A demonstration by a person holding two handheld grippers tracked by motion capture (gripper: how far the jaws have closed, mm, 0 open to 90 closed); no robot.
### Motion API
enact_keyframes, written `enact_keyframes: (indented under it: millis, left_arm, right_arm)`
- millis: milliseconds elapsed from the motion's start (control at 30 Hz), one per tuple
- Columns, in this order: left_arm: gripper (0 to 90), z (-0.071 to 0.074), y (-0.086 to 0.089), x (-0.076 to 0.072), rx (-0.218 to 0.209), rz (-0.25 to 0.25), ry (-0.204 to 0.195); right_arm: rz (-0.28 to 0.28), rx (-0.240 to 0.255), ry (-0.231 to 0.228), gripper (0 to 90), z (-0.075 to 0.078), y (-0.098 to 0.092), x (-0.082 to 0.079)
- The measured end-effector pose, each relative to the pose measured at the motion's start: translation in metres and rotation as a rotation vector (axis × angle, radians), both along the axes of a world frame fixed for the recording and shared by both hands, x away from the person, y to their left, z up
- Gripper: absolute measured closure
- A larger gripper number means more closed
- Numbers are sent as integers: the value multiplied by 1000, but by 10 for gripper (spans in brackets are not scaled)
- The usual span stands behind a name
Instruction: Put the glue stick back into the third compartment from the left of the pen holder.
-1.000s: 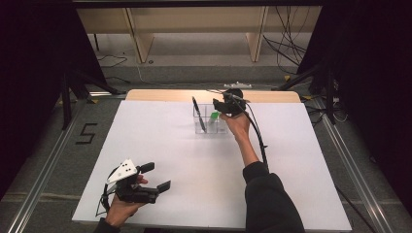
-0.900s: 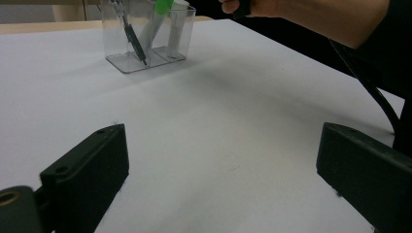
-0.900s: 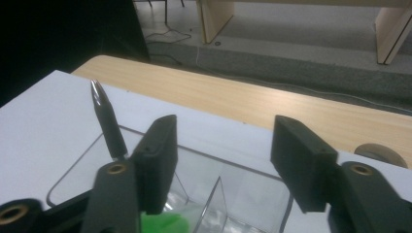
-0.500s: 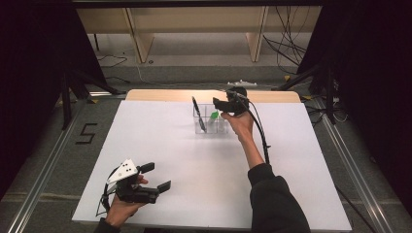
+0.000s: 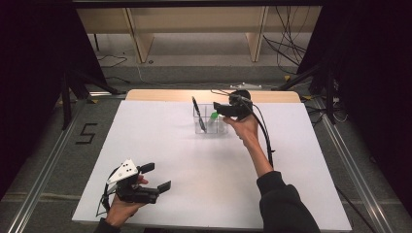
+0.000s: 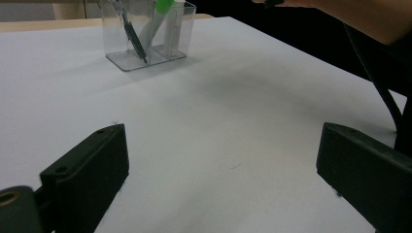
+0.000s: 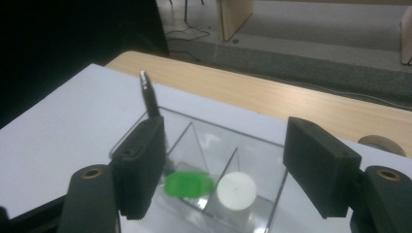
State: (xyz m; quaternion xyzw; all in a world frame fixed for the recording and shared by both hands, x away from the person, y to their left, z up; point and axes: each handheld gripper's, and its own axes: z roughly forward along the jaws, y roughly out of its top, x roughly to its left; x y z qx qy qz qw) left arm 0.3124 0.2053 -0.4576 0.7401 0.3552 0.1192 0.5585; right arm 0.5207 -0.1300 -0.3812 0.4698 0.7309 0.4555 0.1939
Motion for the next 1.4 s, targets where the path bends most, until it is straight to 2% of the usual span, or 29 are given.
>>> enact_keyframes:
  millis: [200, 433, 600, 833, 1133, 1400]
  left_arm:
    - [43, 0, 0, 0, -3, 2, 1]
    - [43, 0, -1, 0, 2, 0, 2]
    - [43, -1, -1, 0, 2, 2, 3]
    - [43, -1, -1, 0, 1, 6, 4]
    - [43, -1, -2, 0, -1, -3, 8]
    - [42, -1, -2, 0, 0, -1, 11]
  right_arm:
    - [50, -17, 2, 299, 0, -1, -19]
    - [83, -8, -6, 292, -2, -9, -42]
    - [94, 21, -18, 288, 0, -16, -57]
    - [117, 25, -32, 281, 1, -21, -75]
    - [144, 45, -28, 279, -6, -26, -98]
    - [149, 66, -30, 274, -12, -31, -111]
